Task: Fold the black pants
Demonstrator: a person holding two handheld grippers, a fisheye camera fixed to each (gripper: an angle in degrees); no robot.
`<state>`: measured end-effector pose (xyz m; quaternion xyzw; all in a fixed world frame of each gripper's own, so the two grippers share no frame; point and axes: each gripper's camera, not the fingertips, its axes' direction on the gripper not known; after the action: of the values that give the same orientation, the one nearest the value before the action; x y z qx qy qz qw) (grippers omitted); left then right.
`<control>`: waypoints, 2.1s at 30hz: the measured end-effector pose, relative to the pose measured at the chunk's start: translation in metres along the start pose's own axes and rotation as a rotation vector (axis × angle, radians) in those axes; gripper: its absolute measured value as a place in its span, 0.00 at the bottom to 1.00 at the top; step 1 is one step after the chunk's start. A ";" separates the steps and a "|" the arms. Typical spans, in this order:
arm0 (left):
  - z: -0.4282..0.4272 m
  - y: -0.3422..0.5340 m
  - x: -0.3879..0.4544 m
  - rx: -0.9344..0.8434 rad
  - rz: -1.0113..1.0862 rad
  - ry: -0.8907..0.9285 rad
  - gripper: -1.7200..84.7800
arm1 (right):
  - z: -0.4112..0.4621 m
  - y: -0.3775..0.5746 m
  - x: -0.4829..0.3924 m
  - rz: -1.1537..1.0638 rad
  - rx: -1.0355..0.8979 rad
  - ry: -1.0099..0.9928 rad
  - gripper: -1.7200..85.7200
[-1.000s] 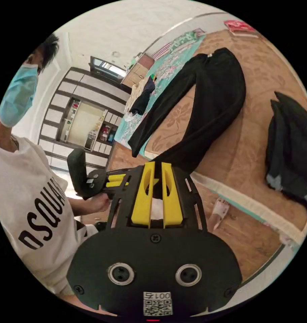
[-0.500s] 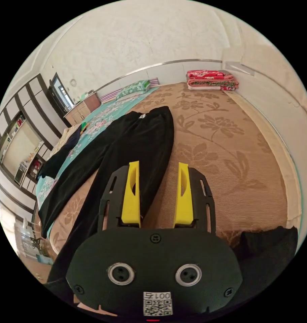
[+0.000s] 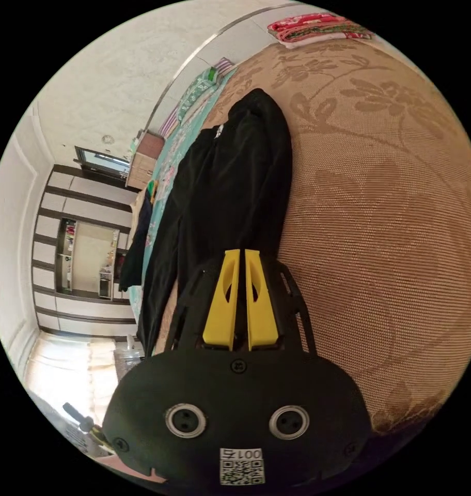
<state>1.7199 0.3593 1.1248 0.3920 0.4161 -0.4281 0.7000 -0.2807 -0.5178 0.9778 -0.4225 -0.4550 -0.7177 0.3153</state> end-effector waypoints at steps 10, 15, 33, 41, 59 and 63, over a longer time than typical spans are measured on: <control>-0.194 -0.043 -0.054 0.101 -0.127 0.042 0.00 | 0.008 -0.054 -0.118 -0.137 0.179 -0.083 0.03; -0.303 -0.075 -0.097 0.137 -0.140 -0.096 0.00 | 0.115 -0.105 -0.263 -0.335 0.119 0.026 0.03; -0.438 -0.197 -0.298 0.146 -0.552 -0.062 0.03 | 0.400 -0.041 -0.395 -0.686 -0.254 0.311 0.03; -0.448 -0.247 -0.235 0.269 -0.623 -0.143 0.02 | 0.415 0.115 -0.424 -1.116 0.024 0.963 0.06; -0.238 -0.509 -0.004 -0.418 -0.179 -1.041 0.01 | 0.489 -0.011 -0.367 -1.178 -0.458 0.871 0.16; -0.204 -0.528 0.005 -0.515 -0.134 -1.160 0.01 | 0.466 -0.042 -0.369 -1.142 -0.543 0.755 0.06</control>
<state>1.1819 0.3699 0.9482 -0.1113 0.0825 -0.5000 0.8549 -0.0032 -0.0482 0.7389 0.0929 -0.2707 -0.9541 -0.0880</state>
